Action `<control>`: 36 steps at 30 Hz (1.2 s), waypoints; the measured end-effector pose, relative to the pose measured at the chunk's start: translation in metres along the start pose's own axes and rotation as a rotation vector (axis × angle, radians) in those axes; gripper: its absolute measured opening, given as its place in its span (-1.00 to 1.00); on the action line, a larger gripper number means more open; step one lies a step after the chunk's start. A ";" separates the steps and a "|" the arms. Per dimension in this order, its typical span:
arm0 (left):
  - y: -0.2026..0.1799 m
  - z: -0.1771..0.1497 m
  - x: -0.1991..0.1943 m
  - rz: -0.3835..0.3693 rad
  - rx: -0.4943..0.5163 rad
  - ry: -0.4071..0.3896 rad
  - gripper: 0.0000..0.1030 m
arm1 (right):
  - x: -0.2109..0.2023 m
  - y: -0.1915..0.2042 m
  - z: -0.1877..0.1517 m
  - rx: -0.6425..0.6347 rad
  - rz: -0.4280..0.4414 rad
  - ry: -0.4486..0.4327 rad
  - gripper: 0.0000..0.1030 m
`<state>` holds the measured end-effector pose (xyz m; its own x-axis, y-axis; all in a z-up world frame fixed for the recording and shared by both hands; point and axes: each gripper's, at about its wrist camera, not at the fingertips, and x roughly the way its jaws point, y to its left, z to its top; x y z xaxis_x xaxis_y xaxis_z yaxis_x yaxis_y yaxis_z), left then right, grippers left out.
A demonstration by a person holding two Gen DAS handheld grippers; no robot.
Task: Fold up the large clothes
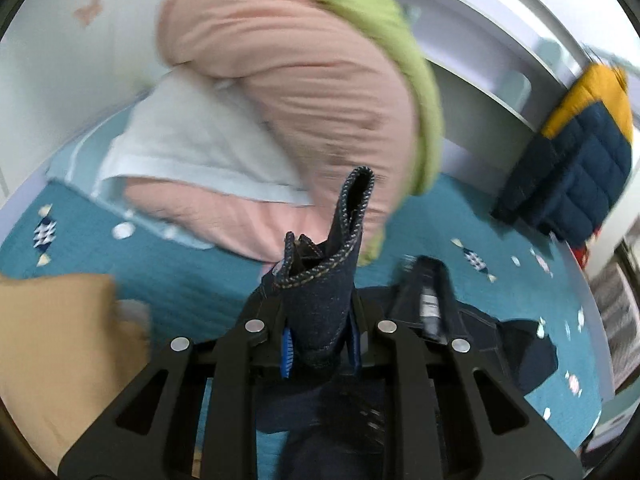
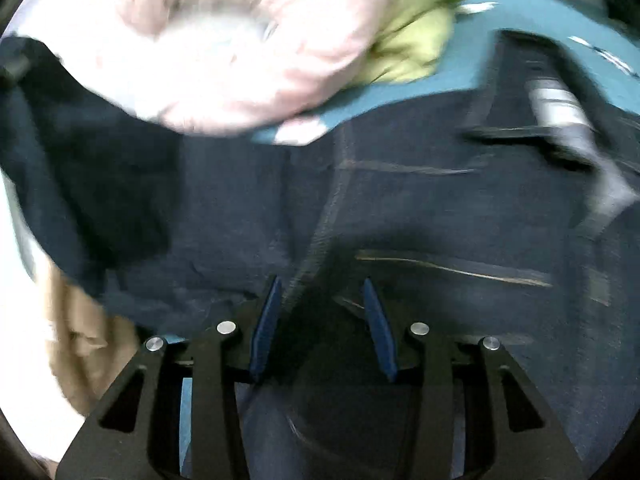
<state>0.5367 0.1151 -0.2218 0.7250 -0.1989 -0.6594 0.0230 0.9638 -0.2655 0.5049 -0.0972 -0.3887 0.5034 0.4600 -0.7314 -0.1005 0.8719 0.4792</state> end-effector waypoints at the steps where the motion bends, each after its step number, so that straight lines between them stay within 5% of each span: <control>1: -0.017 -0.001 0.004 -0.025 0.006 0.010 -0.61 | -0.019 -0.012 -0.002 0.016 -0.014 -0.020 -0.09; 6: -0.122 -0.016 0.044 -0.096 0.062 0.056 -0.61 | -0.144 -0.107 -0.029 0.046 -0.232 -0.145 -0.01; 12: -0.231 -0.067 0.134 -0.127 0.118 0.239 -0.61 | -0.236 -0.202 -0.075 0.210 -0.453 -0.292 0.08; 18: -0.267 -0.132 0.219 -0.025 0.213 0.446 -0.57 | -0.265 -0.254 -0.088 0.294 -0.483 -0.330 0.09; 21: -0.274 -0.144 0.228 -0.025 0.214 0.497 -0.12 | -0.265 -0.275 -0.093 0.320 -0.516 -0.302 0.09; 23: -0.280 -0.141 0.222 -0.060 0.224 0.487 0.61 | -0.263 -0.287 -0.095 0.358 -0.514 -0.278 0.09; 26: -0.291 -0.126 0.197 -0.171 0.262 0.424 0.68 | -0.267 -0.293 -0.096 0.383 -0.513 -0.287 0.09; 30: -0.284 -0.107 0.165 -0.301 0.190 0.303 0.76 | -0.270 -0.301 -0.098 0.434 -0.484 -0.305 0.10; 36: -0.251 -0.123 0.172 0.064 0.266 0.266 0.77 | -0.274 -0.309 -0.098 0.477 -0.494 -0.328 0.20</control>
<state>0.5706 -0.1827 -0.3551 0.5272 -0.1423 -0.8377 0.1866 0.9812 -0.0493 0.3145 -0.4759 -0.3838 0.6301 -0.1031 -0.7696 0.5472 0.7622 0.3459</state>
